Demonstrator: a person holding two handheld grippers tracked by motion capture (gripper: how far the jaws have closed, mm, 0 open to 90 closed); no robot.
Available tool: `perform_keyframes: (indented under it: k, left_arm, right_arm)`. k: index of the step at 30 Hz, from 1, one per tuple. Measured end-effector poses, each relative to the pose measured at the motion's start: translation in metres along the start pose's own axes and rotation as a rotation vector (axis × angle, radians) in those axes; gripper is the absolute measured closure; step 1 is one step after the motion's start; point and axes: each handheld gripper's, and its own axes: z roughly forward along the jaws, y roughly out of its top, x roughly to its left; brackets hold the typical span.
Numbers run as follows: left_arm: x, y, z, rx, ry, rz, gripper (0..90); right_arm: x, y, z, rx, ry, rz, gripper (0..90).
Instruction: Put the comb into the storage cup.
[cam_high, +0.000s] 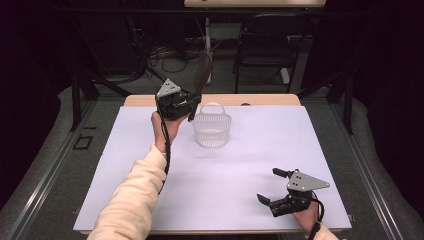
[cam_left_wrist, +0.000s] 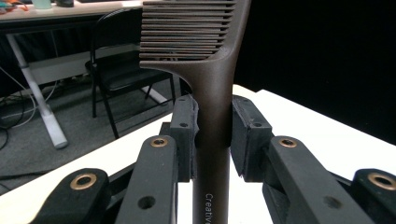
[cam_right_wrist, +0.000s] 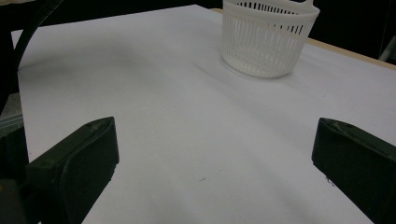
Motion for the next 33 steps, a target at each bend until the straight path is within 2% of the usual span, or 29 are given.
perform_keyframes:
  k: [17,33]
  left_arm:
    - [-0.003,0.001,0.009,-0.009,-0.006,0.024,72.7]
    - [-0.001,-0.002,0.016,-0.024,-0.007,0.020,72.7]
  right_arm:
    - [0.000,0.000,0.000,-0.001,0.000,-0.001,0.2]
    - [0.000,0.000,0.000,-0.007,-0.002,0.007,0.0]
